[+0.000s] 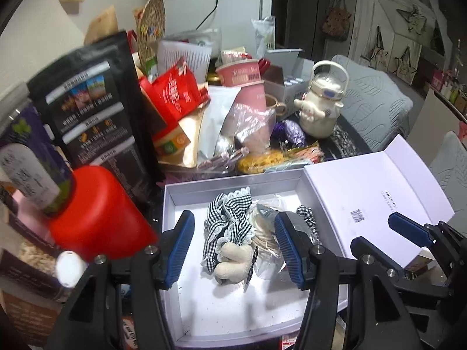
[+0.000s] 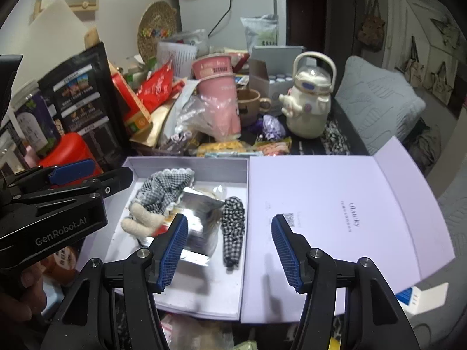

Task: Organize soft objects
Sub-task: 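Withdraw both tools from the box toward the loose packets on the table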

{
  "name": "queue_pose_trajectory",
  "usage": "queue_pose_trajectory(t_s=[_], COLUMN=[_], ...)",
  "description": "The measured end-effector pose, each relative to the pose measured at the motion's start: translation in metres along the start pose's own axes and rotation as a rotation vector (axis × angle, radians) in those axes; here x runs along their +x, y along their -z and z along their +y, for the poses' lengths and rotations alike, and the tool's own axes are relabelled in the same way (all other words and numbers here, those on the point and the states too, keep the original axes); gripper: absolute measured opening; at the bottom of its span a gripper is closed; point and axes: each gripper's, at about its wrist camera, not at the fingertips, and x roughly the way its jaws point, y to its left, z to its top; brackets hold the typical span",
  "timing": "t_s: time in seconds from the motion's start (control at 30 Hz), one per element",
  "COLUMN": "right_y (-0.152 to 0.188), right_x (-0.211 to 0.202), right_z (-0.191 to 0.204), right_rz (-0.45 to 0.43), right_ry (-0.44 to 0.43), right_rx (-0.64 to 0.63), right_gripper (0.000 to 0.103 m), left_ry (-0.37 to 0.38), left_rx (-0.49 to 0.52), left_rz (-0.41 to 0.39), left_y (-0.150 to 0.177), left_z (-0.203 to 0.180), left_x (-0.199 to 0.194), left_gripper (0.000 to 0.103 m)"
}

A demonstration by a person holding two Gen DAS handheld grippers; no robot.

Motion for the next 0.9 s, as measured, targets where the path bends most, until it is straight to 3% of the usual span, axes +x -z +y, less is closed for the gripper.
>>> queue_pose_trajectory(t_s=[0.47,0.9], right_y=[0.011,0.049], right_x=[-0.082,-0.15], right_z=[0.009,0.014], right_rz=[-0.134,-0.225], right_ry=[0.029,0.018], right_rx=[0.0,0.025], right_gripper=[0.068,0.074], left_ry=[0.02,0.076], left_rx=[0.048,0.096], left_rz=[-0.117,-0.169], left_y=[0.01,0.05], left_z=[-0.005,-0.008], left_x=[-0.077,-0.138], left_gripper=[0.056,0.056])
